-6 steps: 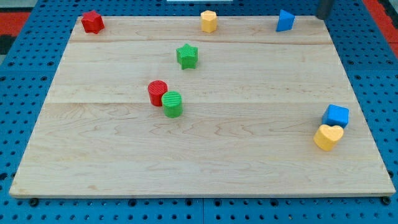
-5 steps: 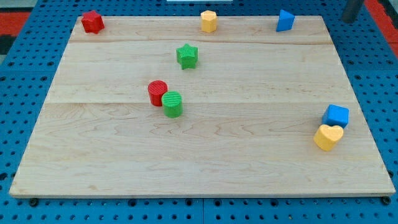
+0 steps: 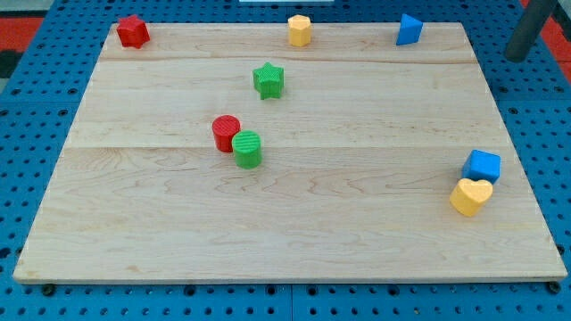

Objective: Move your arm towards yellow heart

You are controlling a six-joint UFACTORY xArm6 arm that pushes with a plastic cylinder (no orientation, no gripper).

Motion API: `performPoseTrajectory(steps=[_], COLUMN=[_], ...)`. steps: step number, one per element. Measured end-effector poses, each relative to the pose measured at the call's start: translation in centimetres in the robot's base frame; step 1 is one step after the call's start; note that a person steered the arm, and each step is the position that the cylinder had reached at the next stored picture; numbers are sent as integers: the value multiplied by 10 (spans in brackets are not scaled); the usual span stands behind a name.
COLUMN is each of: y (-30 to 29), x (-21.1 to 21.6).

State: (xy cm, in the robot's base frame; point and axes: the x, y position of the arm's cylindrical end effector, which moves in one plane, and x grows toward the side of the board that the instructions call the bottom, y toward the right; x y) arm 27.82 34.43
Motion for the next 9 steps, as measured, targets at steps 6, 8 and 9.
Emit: performPoseTrajectory(steps=[6, 8, 9], y=[0, 0, 0], x=[14, 18, 21])
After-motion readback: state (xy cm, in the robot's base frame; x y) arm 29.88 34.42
